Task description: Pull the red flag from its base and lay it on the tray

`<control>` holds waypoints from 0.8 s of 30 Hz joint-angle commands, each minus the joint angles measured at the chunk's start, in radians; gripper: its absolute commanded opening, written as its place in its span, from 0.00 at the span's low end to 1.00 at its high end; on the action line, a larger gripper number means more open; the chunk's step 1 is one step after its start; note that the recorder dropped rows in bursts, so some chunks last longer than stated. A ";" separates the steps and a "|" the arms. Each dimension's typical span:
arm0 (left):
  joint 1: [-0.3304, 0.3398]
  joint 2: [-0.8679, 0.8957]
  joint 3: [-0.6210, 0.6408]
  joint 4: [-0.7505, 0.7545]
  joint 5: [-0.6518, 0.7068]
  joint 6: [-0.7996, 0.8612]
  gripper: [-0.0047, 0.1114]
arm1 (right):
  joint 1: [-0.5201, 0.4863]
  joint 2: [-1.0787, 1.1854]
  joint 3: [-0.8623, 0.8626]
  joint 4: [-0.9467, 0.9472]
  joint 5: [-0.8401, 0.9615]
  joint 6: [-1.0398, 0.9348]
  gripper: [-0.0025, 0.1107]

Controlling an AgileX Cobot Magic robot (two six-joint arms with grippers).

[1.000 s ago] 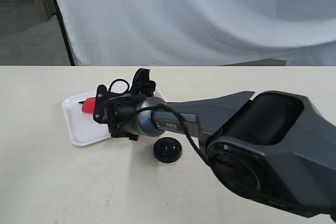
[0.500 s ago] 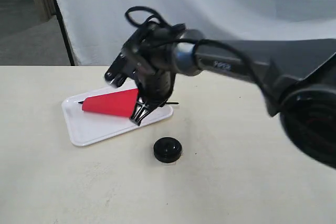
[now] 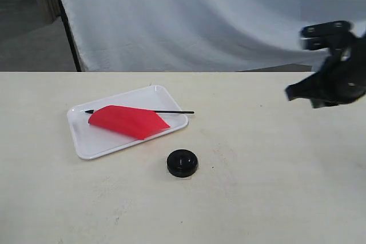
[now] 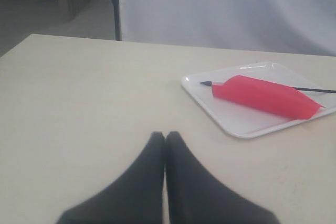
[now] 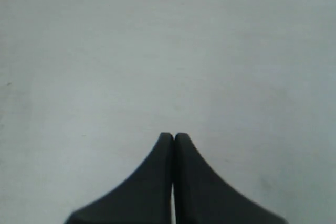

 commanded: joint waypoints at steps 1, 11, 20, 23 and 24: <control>-0.004 -0.002 0.002 0.000 -0.004 0.003 0.04 | -0.205 -0.228 0.165 0.149 -0.099 0.003 0.02; -0.004 -0.002 0.002 0.000 -0.004 0.003 0.04 | -0.248 -0.729 0.450 0.185 -0.352 0.035 0.02; -0.004 -0.002 0.002 0.000 -0.004 0.003 0.04 | -0.146 -1.153 0.671 0.189 -0.538 0.057 0.02; -0.004 -0.002 0.002 0.000 -0.004 0.003 0.04 | -0.124 -1.278 0.702 0.188 -0.548 0.061 0.02; -0.004 -0.002 0.002 0.000 -0.004 0.003 0.04 | -0.117 -1.311 0.711 0.188 -0.546 0.061 0.02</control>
